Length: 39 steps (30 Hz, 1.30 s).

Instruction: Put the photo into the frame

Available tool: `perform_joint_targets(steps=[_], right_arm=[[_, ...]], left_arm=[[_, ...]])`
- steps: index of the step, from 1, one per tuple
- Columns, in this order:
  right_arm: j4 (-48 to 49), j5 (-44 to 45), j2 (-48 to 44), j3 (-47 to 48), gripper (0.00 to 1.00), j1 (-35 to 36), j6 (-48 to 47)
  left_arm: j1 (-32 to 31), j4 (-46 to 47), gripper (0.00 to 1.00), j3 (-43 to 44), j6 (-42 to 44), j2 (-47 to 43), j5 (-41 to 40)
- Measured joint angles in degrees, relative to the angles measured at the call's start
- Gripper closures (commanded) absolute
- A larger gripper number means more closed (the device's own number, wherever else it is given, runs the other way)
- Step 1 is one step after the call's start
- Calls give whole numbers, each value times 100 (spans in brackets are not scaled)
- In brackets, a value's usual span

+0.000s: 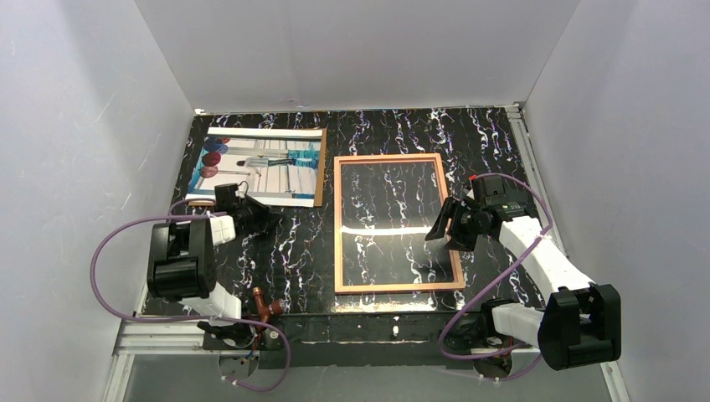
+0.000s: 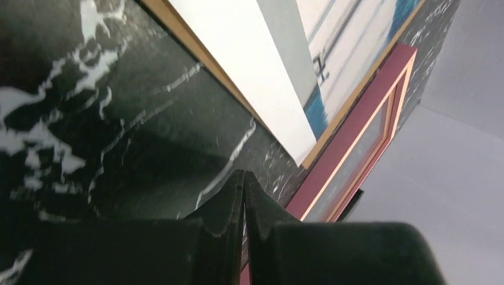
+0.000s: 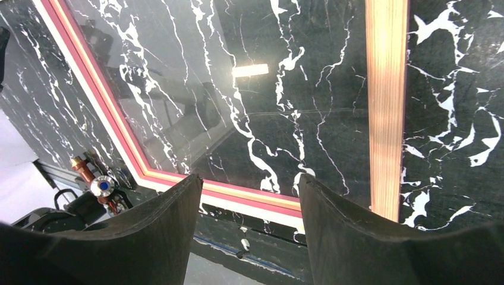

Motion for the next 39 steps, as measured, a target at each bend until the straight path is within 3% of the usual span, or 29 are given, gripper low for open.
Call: perform_joint_targets(steps=[5, 6, 8, 11, 16, 26, 39], right_arm=[[79, -87, 4, 4, 32, 63, 39], [94, -98, 17, 24, 32, 96, 52], [114, -103, 103, 136, 31, 210, 81], [153, -98, 304, 365, 31, 420, 149], [306, -101, 562, 555, 31, 682, 229], [426, -94, 697, 560, 31, 852, 337], [455, -92, 723, 474, 31, 852, 323]], left_arm=[[-61, -1019, 100, 103, 743, -800, -184], [-133, -1331, 93, 254, 1001, -962, -236], [-299, -1821, 66, 577, 1469, -1082, -332], [-737, -2667, 35, 1344, 2409, -1021, -424], [-1521, -4044, 14, 2828, 3748, -474, -730], [-2439, -5945, 12, 4645, 5259, 1191, -1963], [-3176, -6682, 19, 5829, 6306, 2798, -3652]])
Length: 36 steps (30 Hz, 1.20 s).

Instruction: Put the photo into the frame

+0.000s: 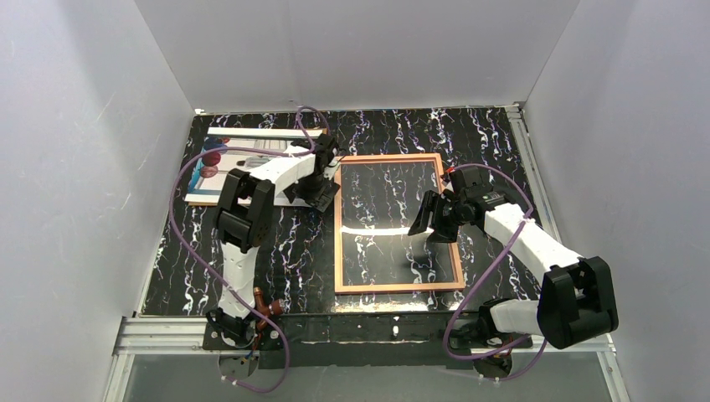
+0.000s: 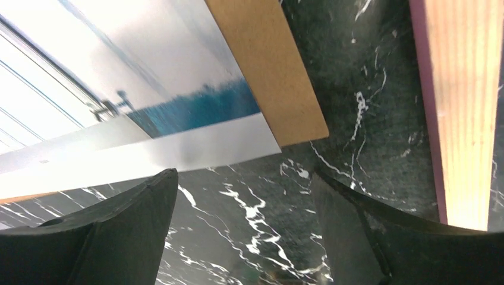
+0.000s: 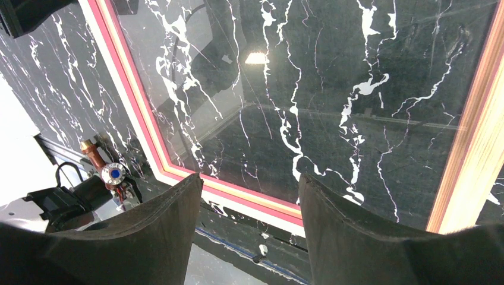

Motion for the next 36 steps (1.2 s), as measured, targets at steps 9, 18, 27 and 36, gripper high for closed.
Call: perform_joint_targets(steps=[9, 18, 27, 36], right_arm=[[4, 0, 90, 0, 31, 2, -26], [-26, 2, 125, 0, 32, 2, -105], [-31, -4, 146, 0, 32, 4, -146], [-31, -83, 140, 0, 32, 4, -138]], left_arm=[[-61, -181, 49, 459, 638, 343, -238], [-59, -555, 90, 927, 1003, 713, 83], [-2, -398, 100, 636, 979, 437, 393], [-33, -201, 100, -232, 304, -994, 914]])
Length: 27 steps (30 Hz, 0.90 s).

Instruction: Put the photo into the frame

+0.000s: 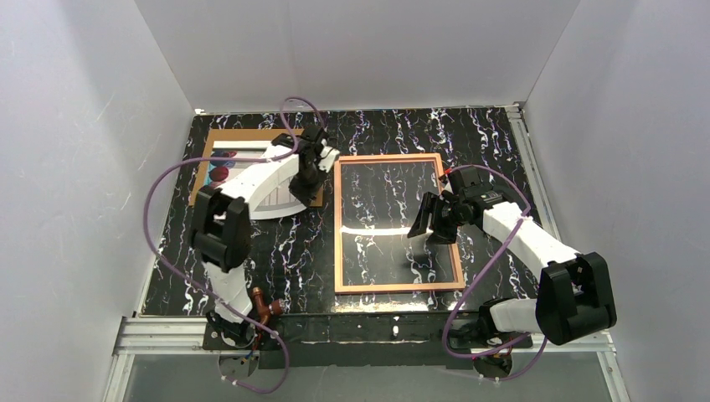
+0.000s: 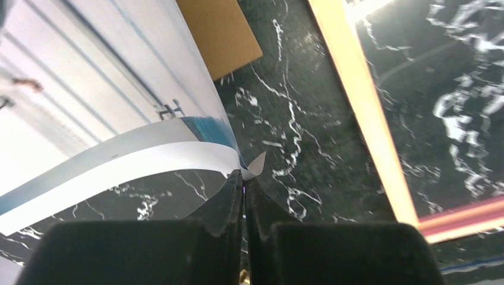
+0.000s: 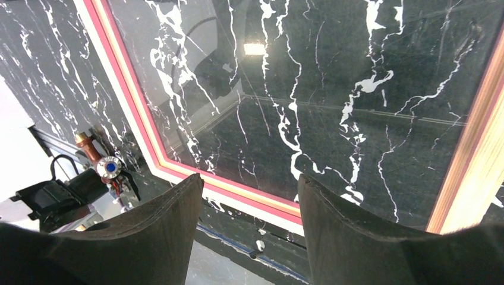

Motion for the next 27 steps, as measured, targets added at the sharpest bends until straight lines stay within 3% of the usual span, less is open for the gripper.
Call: perform_joint_targets(steps=[5, 11, 12, 13, 14, 17, 19, 27], right_arm=[[28, -120, -94, -2, 30, 0, 83], [304, -361, -348, -153, 22, 0, 321], [343, -400, -389, -184, 20, 0, 369], [382, -446, -426, -214, 19, 0, 413], [448, -492, -470, -249, 18, 0, 446], [608, -656, -570, -310, 16, 0, 570], [737, -750, -616, -369, 16, 4, 634], [1508, -1001, -11, -466, 17, 516, 1099]], left_arm=[[-133, 2, 100, -269, -369, -1080, 160], [-1196, 7, 95, -625, -487, -1681, 57], [-1386, 13, 89, -739, -490, -1714, 46], [-1611, 35, 64, -894, -487, -1742, 22], [-1773, 61, 45, -1025, -472, -1766, 13], [-2234, 188, 7, -1585, -540, -1958, 42], [-2315, 289, 2, -1867, -612, -2192, 109], [-2238, 400, 2, -2194, -1209, -3414, 96]])
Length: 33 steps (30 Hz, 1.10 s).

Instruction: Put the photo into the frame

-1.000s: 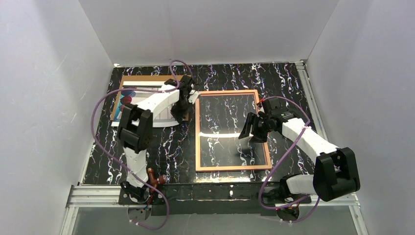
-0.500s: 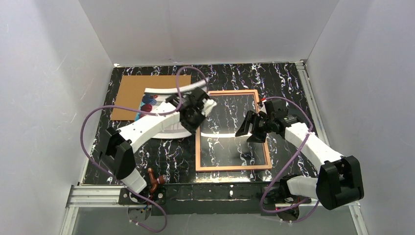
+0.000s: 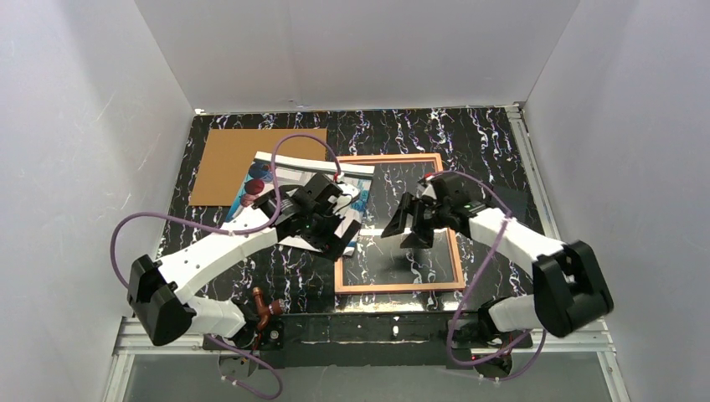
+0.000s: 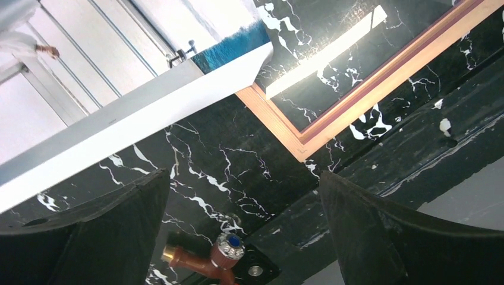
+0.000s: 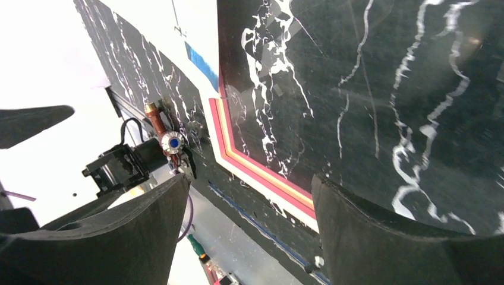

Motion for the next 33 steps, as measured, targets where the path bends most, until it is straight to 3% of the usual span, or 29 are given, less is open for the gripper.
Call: perform_joint_targets(steps=[5, 11, 20, 28, 33], right_arm=[[614, -181, 1023, 109, 18, 470, 387], [1290, -376, 1989, 619, 21, 894, 745], [2135, -645, 2983, 935, 31, 1342, 1161], [2717, -907, 3410, 1010, 57, 1504, 1449], [2848, -981, 3539, 1040, 88, 1600, 1561]], left_arm=[[319, 24, 2, -361, -490, -234, 151], [1534, 109, 2, -951, -1102, -603, 894], [2358, 127, 2, -977, -1370, -1054, 1517], [2837, 146, 2, -739, -1637, -1154, 1864], [2940, 127, 3, -520, -1703, -1217, 2004]])
